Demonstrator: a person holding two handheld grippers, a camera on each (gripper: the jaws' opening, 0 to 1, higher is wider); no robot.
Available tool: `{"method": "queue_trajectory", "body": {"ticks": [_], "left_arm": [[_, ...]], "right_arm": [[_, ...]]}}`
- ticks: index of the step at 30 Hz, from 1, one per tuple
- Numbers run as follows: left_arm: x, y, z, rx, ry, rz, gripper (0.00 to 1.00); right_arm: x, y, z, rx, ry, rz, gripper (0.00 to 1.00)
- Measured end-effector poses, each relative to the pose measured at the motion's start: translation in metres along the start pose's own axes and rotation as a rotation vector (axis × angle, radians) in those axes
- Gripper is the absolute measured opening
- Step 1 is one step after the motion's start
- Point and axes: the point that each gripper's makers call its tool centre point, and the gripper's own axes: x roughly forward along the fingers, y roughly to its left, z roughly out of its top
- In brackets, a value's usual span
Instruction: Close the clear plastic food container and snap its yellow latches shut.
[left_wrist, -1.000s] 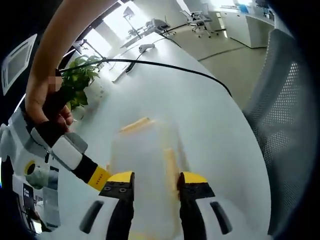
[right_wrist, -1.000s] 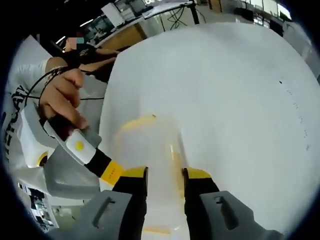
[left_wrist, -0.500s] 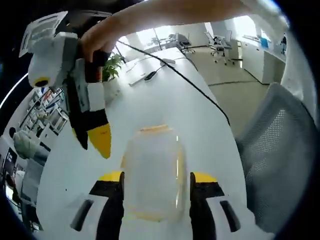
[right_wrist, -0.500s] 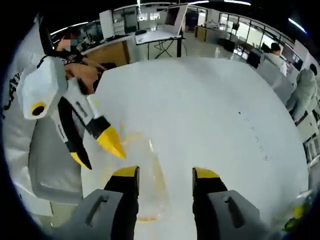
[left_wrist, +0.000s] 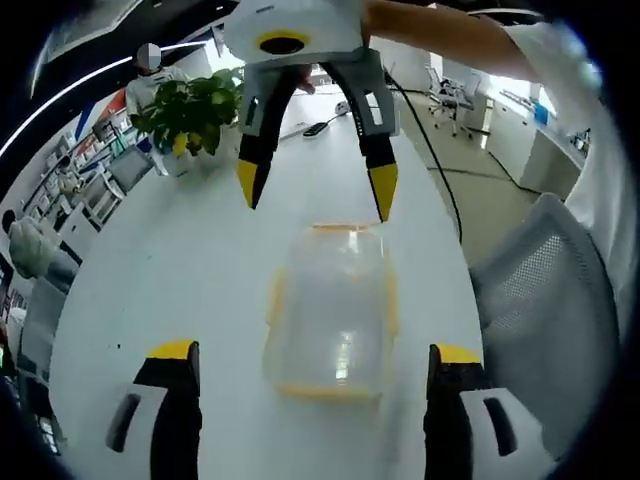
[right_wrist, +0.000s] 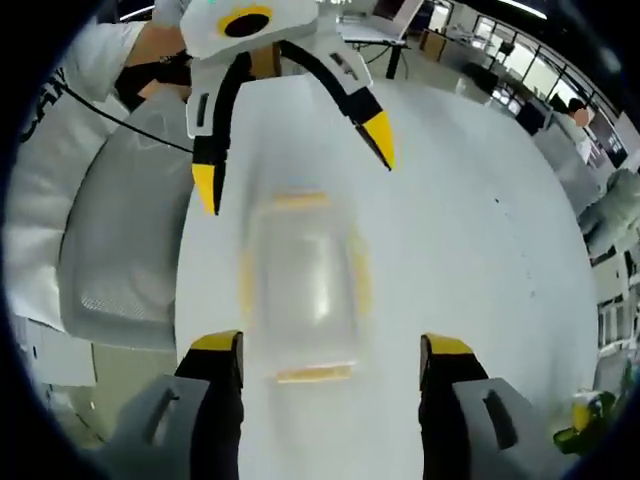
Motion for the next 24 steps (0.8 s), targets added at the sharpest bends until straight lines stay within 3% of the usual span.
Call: {"method": "queue_trajectory", "body": {"ticks": [1,4,6,10,12,16,19,21,22,24], "left_arm": [[0.004,-0.001,-0.001,-0.02,0.017,-0.014,0.96],[0.016,0.002,0.002,0.032,0.027,-0.02,0.97],[0.024,-0.002,-0.008,0.03,0.089,-0.057,0.97],[0.041,-0.009,-0.023,0.0,0.147,-0.106,0.94],[0.046,-0.006,-0.028,0.001,0.165,-0.095,0.94],[0.049,-0.004,-0.029,0.029,0.167,-0.08,0.93],[0.051,-0.004,-0.029,0.053,0.164,-0.081,0.81],[0.052,-0.012,-0.029,0.081,0.152,-0.124,0.73],[0.053,-0.009,-0.026,0.091,0.13,-0.107,0.73],[0.051,-0.008,-0.028,0.077,0.14,-0.099,0.72]], "right_arm": [[0.002,0.001,-0.004,-0.003,0.019,0.009,0.73],[0.013,0.003,-0.011,-0.002,0.044,0.029,0.75],[0.019,0.005,-0.016,0.0,0.065,0.038,0.73],[0.031,0.011,-0.025,-0.017,0.097,0.056,0.74],[0.035,0.011,-0.028,-0.003,0.111,0.062,0.73],[0.043,0.008,-0.033,-0.017,0.127,0.046,0.72],[0.048,0.011,-0.033,-0.012,0.121,0.058,0.68],[0.052,0.012,-0.036,-0.012,0.124,0.049,0.7],[0.054,0.013,-0.038,-0.013,0.128,0.048,0.71],[0.054,0.013,-0.038,-0.019,0.13,0.042,0.72]]}}
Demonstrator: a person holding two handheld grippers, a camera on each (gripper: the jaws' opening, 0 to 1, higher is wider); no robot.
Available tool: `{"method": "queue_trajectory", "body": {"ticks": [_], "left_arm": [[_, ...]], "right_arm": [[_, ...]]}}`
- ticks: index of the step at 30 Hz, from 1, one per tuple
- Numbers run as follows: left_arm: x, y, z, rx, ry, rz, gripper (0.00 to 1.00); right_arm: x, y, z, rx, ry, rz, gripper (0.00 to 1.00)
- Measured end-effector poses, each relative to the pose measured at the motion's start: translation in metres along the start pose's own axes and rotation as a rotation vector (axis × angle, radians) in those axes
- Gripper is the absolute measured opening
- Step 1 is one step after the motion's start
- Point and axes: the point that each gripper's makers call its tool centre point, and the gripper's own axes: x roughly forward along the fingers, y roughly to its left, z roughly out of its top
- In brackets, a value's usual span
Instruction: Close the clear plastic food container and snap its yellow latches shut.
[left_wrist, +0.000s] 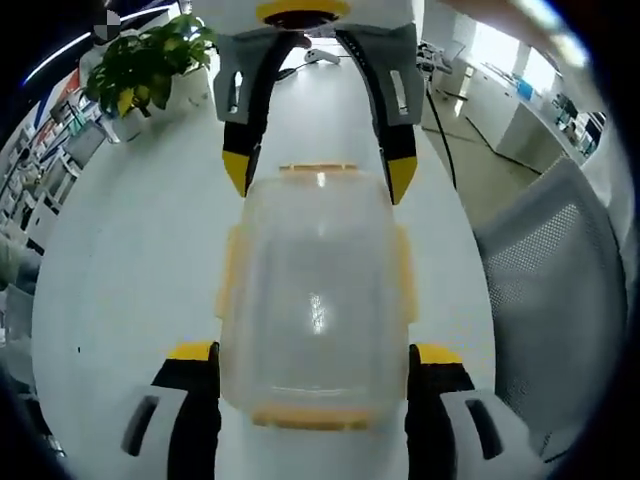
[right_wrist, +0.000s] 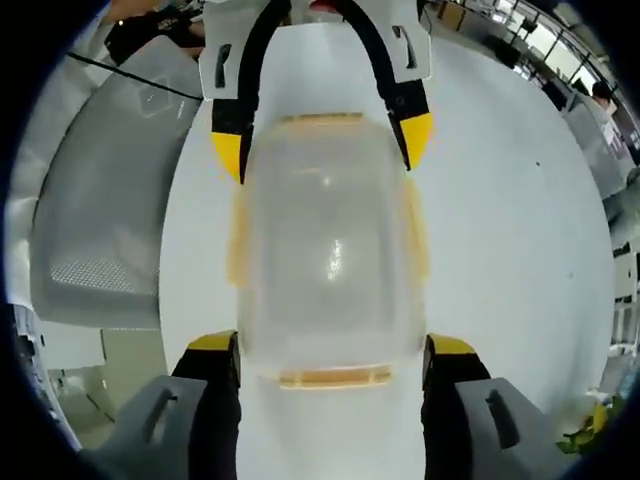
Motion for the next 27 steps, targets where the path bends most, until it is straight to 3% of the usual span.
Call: {"method": "queue_trajectory", "body": {"ticks": [14,21,27], "left_arm": [[-0.004,0.0,-0.007,0.014,-0.012,-0.012,0.72],[-0.014,0.001,-0.029,0.013,0.009,-0.01,0.73],[-0.027,0.0,-0.056,0.013,0.048,-0.002,0.73]], "right_arm": [[0.001,0.001,0.009,0.019,0.003,0.005,0.71],[0.007,0.003,0.033,0.019,-0.008,0.003,0.71],[0.014,0.006,0.064,0.011,-0.044,0.005,0.71]]}}
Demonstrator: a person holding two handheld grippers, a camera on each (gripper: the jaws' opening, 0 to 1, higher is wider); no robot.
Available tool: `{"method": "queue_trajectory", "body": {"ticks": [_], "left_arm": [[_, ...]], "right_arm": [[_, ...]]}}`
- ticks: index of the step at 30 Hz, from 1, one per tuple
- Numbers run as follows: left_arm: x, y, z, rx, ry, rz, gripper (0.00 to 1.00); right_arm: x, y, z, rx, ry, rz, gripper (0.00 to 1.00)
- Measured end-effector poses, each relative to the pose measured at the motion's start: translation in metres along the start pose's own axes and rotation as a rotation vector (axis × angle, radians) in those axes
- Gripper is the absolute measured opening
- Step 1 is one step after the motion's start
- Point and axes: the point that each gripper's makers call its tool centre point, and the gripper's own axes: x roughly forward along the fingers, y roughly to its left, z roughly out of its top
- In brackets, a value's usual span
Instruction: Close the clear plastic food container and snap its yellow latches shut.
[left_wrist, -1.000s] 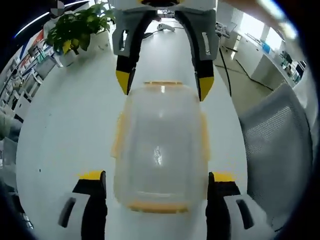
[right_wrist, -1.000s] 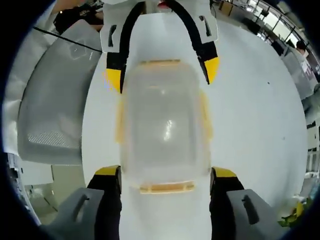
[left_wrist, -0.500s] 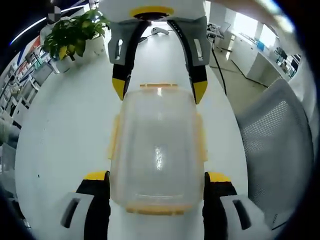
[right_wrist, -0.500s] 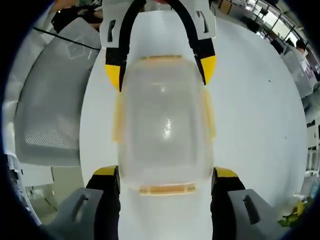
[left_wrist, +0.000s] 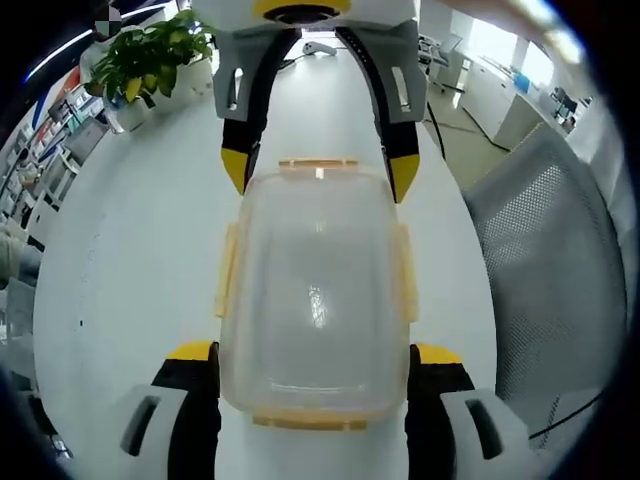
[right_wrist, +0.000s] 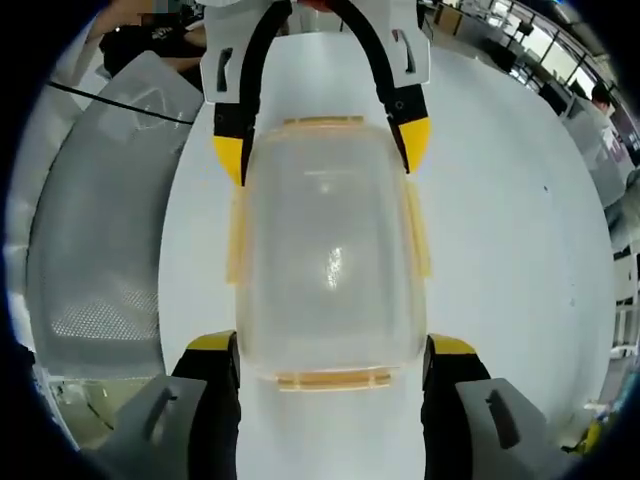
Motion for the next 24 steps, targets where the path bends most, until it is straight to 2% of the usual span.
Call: {"method": "queue_trajectory", "body": {"ticks": [5,14,24], "left_arm": [[-0.012,-0.004,-0.025,-0.015,0.001,0.008,0.73],[-0.026,-0.01,-0.054,-0.048,-0.005,0.026,0.73],[-0.025,-0.009,-0.058,-0.026,0.018,0.008,0.74]], "right_arm": [[0.007,0.003,0.022,-0.013,-0.011,0.005,0.71],[0.018,0.009,0.055,-0.054,-0.018,0.02,0.71],[0.02,0.008,0.059,-0.045,-0.029,0.034,0.72]]}}
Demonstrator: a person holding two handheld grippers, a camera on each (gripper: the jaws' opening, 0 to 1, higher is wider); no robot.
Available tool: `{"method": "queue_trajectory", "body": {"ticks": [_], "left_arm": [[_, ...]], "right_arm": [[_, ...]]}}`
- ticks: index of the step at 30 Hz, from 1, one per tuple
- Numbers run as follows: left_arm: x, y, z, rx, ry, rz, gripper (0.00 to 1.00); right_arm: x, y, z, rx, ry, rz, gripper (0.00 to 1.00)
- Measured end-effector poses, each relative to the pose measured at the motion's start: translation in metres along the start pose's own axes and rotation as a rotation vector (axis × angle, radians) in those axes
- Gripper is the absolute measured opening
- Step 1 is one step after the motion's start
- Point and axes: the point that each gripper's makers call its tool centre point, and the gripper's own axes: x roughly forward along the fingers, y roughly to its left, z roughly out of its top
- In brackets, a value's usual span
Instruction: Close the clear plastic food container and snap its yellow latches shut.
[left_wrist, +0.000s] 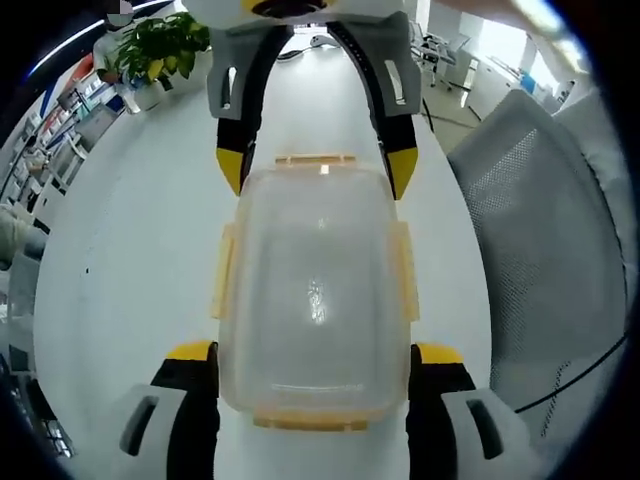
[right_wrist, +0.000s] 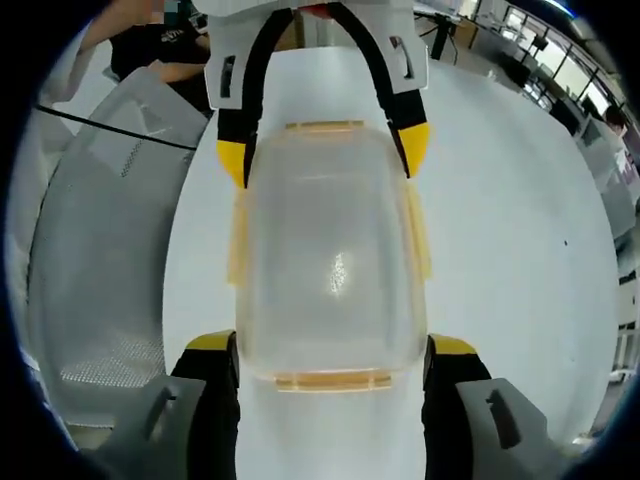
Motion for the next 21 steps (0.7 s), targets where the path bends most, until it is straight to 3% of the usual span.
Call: {"method": "queue_trajectory", "body": {"ticks": [13,21], "left_arm": [[0.006,0.027,0.002,-0.009,0.0,-0.032,0.76],[0.008,0.055,0.001,-0.001,0.003,-0.031,0.76]], "right_arm": [[-0.001,-0.031,0.0,-0.023,-0.003,0.008,0.72],[-0.001,-0.058,0.001,-0.011,-0.028,0.011,0.72]]}}
